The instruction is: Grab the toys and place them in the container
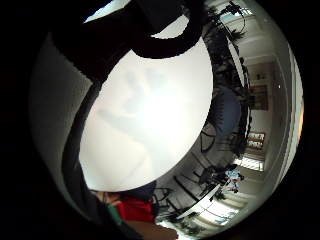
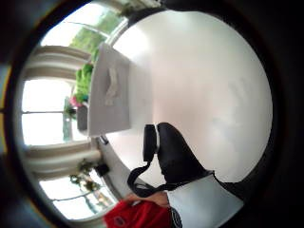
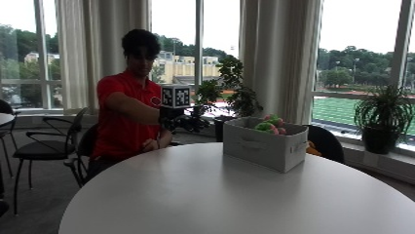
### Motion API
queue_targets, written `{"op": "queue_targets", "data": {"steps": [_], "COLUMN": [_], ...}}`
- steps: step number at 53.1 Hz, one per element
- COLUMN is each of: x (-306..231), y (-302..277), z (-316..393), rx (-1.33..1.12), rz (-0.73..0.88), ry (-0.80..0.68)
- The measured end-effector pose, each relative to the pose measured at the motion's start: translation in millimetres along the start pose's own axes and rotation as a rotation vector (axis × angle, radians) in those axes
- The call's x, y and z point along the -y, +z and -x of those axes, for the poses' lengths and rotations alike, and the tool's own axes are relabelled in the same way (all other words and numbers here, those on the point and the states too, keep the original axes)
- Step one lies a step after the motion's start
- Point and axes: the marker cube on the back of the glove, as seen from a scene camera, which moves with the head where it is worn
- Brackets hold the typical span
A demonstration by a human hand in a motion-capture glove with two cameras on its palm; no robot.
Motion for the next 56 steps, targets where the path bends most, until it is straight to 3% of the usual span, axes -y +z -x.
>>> {"op": "queue_targets", "data": {"steps": [56], "x": [-40], "y": [13], "z": [-57], "rx": [0.094], "rz": [0.001], "ry": [0.038]}}
